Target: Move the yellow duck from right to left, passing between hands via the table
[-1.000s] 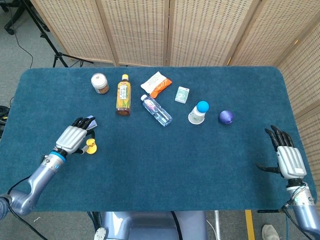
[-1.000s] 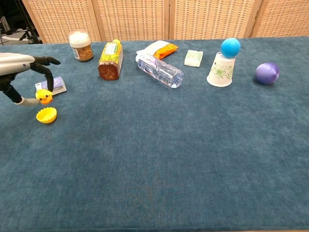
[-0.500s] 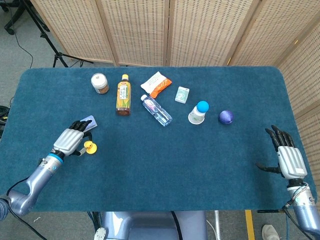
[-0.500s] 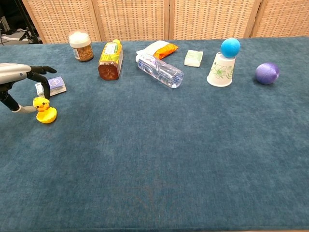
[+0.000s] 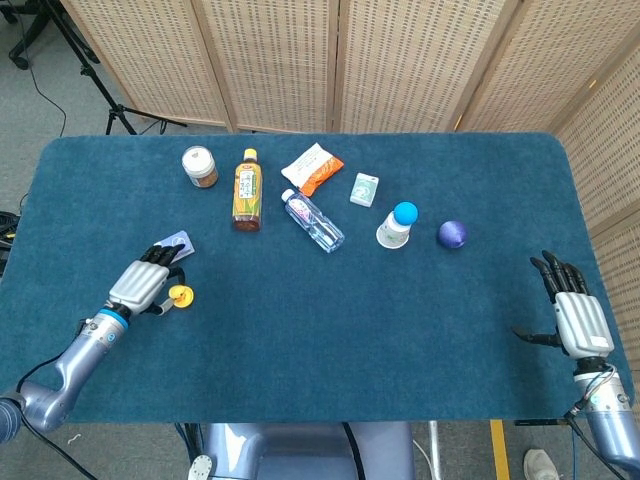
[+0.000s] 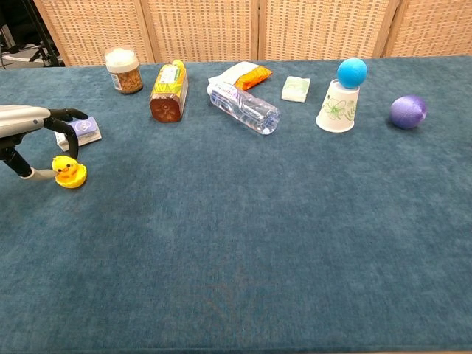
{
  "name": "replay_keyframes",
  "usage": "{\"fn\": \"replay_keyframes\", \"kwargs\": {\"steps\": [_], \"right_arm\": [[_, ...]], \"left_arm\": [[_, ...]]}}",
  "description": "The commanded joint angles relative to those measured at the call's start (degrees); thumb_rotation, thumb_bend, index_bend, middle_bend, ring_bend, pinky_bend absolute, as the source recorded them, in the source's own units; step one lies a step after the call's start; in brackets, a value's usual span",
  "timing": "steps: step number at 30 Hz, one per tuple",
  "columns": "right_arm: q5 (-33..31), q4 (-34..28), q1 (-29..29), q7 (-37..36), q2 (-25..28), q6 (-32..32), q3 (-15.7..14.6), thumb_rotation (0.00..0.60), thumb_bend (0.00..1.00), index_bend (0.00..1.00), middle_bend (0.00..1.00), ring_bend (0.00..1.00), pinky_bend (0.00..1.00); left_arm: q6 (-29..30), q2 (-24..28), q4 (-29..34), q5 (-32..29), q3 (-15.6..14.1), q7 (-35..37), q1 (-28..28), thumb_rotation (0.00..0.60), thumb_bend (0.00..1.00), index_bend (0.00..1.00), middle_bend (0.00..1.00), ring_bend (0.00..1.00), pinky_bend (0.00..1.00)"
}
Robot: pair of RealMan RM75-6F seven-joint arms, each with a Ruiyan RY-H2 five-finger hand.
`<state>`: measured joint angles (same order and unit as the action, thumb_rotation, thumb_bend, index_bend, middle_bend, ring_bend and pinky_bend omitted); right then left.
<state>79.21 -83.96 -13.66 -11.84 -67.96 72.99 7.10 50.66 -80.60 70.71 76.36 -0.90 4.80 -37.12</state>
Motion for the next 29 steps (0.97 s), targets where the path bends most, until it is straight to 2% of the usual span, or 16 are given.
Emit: {"fn": "replay_keyframes", "kwargs": {"steps": [1, 4, 9, 12, 15, 16, 17, 20, 25, 29], "right_arm": [[-0.1, 0.0, 0.0, 0.0, 0.0, 0.0, 0.0, 0.6, 0.0, 0.05, 0.0, 0.0, 0.0], [-0.1, 0.0, 0.0, -0.1, 0.0, -0.1, 0.1, 0.6, 0.0, 0.05, 0.0, 0.0, 0.0], [-0.2, -0.1, 0.0, 0.0, 0.1, -0.1, 0.1, 0.6, 0.0, 0.05, 0.0, 0.0, 0.0], [-0.1, -0.1, 0.1, -0.1, 0.1, 0.0, 0.1, 0.6, 0.0, 0.05, 0.0, 0.0, 0.0], [0.1, -0.2, 0.1, -0.1, 0.2, 0.2, 0.1, 0.6, 0.0, 0.05, 0.0, 0.0, 0.0], [0.1, -0.2, 0.1, -0.1, 0.2, 0.3, 0.1, 0.6, 0.0, 0.05, 0.0, 0.0, 0.0], [0.1, -0.2, 0.2, -0.1, 0.2, 0.4, 0.1, 0.6, 0.0, 0.05, 0.0, 0.0, 0.0], [0.5, -0.2, 0.3, -0.2, 0.1, 0.9, 0.1, 0.6, 0.0, 0.05, 0.0, 0.0, 0.0], [1.0, -0.1, 0.5, -0.2, -0.1, 1.8, 0.2, 0.6, 0.0, 0.05, 0.0, 0.0, 0.0], [1.1, -0.2, 0.6, 0.3, -0.1, 2.2, 0.3, 0.6, 0.0, 0.05, 0.0, 0.0, 0.0]], "left_arm": [[-0.1, 0.2, 0.2, 0.6, 0.1, 0.5, 0.1, 0.6, 0.34, 0.28, 0.0, 0.0, 0.0], [-0.6, 0.6, 0.7, 1.1, 0.2, 0.8, 0.0, 0.6, 0.32, 0.23, 0.0, 0.0, 0.0], [-0.9, 1.3, 1.3, 1.2, 0.5, 0.7, 0.2, 0.6, 0.31, 0.21, 0.0, 0.0, 0.0], [0.7, 2.5, 2.4, 1.7, 1.1, 1.6, 0.8, 0.6, 0.29, 0.15, 0.0, 0.0, 0.0], [4.6, 4.7, 4.3, 2.6, 2.0, 3.2, 2.2, 0.6, 0.22, 0.03, 0.0, 0.0, 0.0], [6.9, 5.8, 5.1, 2.8, 2.5, 3.6, 3.2, 0.6, 0.18, 0.01, 0.0, 0.0, 0.0], [8.3, 6.4, 5.6, 3.0, 2.7, 3.9, 3.9, 0.6, 0.11, 0.0, 0.0, 0.0, 0.0], [15.1, 8.8, 6.9, 3.5, 3.6, 5.4, 7.3, 0.6, 0.0, 0.0, 0.0, 0.0, 0.0], [25.7, 8.9, 5.0, 3.1, 4.8, 7.7, 13.6, 0.6, 0.0, 0.0, 0.0, 0.0, 0.0], [30.0, 8.0, 3.0, 1.9, 4.6, 8.0, 17.8, 0.6, 0.0, 0.0, 0.0, 0.0, 0.0]]}}
